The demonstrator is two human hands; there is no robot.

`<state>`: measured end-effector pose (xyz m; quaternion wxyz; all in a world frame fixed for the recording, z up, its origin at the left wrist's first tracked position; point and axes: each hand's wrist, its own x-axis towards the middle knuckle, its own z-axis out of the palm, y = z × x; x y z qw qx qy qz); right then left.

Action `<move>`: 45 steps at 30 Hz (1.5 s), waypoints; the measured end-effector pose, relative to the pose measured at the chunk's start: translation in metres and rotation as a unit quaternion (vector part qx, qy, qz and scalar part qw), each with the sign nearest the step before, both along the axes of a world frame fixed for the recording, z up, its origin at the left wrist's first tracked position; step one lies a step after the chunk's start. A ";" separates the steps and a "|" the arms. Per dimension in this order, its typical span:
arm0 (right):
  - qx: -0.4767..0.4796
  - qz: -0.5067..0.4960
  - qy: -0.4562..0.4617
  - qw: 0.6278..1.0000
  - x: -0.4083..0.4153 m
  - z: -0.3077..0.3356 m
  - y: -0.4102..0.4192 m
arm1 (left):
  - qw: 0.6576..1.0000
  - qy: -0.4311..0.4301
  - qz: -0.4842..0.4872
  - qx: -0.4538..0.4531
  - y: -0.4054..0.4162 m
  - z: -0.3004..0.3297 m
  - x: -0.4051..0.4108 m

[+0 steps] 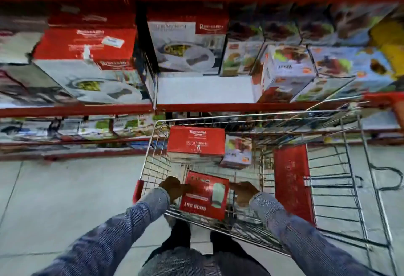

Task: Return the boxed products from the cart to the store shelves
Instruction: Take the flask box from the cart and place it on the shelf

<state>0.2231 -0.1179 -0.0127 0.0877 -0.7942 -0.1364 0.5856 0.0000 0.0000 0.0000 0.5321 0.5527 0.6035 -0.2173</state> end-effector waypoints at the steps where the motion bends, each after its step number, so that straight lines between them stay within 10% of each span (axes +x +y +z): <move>1: -0.014 0.001 0.031 0.999 -0.006 -0.006 -0.004 | 1.000 -0.003 0.001 -0.015 -0.002 0.000 0.001; 11: 0.000 -0.122 0.089 0.989 -0.022 0.002 -0.012 | 0.996 0.006 0.089 0.005 -0.029 0.023 0.016; 19: 0.221 -0.079 -0.027 0.972 -0.002 0.078 -0.008 | 0.972 -0.093 0.168 0.138 -0.021 0.093 0.012; 34: 0.494 -0.026 -0.094 0.864 0.018 0.272 0.083 | 0.850 -0.252 0.140 0.441 0.052 0.260 0.001; 45: 0.547 -0.015 -0.140 0.825 0.011 0.298 0.141 | 0.833 -0.256 0.086 0.483 0.100 0.303 0.002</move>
